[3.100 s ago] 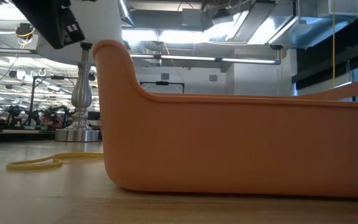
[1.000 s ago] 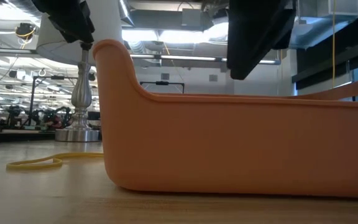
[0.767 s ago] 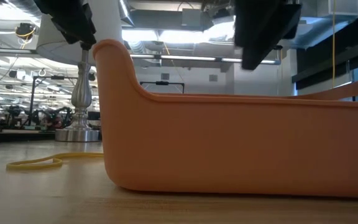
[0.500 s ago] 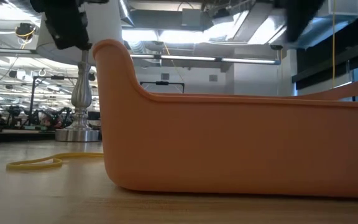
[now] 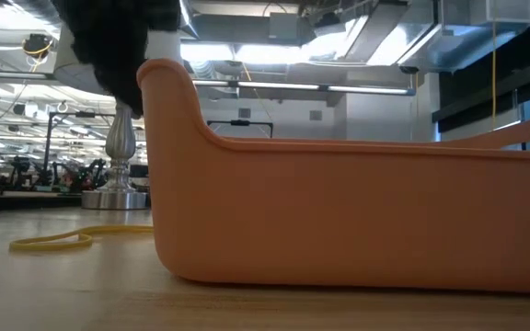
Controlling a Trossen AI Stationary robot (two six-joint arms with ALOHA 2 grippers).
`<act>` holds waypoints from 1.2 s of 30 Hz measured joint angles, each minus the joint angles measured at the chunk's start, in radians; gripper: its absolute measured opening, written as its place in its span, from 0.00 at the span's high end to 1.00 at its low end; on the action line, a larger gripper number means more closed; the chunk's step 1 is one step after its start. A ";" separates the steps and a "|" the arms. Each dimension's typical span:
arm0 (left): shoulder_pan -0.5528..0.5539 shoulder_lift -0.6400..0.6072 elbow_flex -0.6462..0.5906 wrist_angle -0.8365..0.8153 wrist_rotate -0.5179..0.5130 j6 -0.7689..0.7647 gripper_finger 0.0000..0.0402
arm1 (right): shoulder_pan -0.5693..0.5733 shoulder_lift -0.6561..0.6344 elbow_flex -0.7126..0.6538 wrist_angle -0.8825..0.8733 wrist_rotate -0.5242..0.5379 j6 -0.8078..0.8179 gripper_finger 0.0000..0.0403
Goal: Pick and place rubber bands into bin
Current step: Put the yellow rubber band into the orange bin
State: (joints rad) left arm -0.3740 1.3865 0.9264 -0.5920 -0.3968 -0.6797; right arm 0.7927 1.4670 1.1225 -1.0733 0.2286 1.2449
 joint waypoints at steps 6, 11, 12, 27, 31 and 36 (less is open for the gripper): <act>-0.050 0.185 0.000 0.087 0.005 0.034 0.67 | 0.071 -0.151 -0.208 0.164 -0.001 0.097 0.61; -0.071 0.316 0.000 0.172 0.089 -0.061 0.69 | 0.093 -0.207 -0.282 0.199 0.001 0.104 0.61; -0.071 0.341 0.000 0.188 0.113 -0.084 0.70 | 0.096 -0.212 -0.289 0.196 0.001 0.101 0.61; -0.114 0.306 0.177 -0.120 0.174 -0.261 0.99 | 0.096 -0.225 -0.294 0.212 0.002 -0.081 0.61; -0.108 0.282 0.375 -0.361 0.162 -0.195 0.99 | 0.096 -0.225 -0.294 0.213 0.012 -0.107 0.61; -0.089 0.327 0.661 -0.534 0.132 -0.064 0.99 | 0.096 -0.225 -0.294 0.214 0.031 -0.140 0.61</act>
State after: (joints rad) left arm -0.4634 1.7131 1.5877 -1.1258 -0.2651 -0.7436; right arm 0.8890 1.2415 0.8286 -0.8593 0.2596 1.1053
